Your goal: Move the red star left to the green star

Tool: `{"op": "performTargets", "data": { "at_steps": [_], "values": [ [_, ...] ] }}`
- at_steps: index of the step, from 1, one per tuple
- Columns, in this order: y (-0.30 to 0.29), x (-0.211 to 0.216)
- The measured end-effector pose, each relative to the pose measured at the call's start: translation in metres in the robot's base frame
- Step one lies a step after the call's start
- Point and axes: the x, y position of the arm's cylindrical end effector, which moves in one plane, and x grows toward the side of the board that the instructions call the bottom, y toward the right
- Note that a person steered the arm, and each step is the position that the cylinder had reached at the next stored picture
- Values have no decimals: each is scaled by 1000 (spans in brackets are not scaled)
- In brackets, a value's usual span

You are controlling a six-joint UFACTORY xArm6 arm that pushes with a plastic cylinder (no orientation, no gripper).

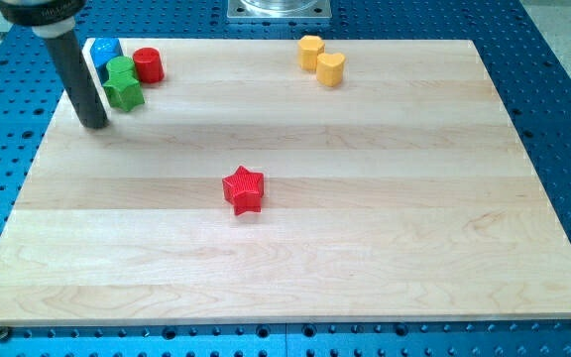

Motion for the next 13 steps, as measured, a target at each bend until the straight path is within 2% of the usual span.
{"op": "performTargets", "data": {
  "at_steps": [2, 3, 4, 5, 6, 7, 8, 9, 10, 11, 12, 13],
  "values": [
    [193, 31],
    [276, 89],
    [237, 126],
    [137, 94],
    [77, 39],
    [106, 79],
    [33, 70],
    [-27, 22],
    [-33, 35],
    [-73, 23],
    [-43, -35],
    [-38, -39]
  ]
}}
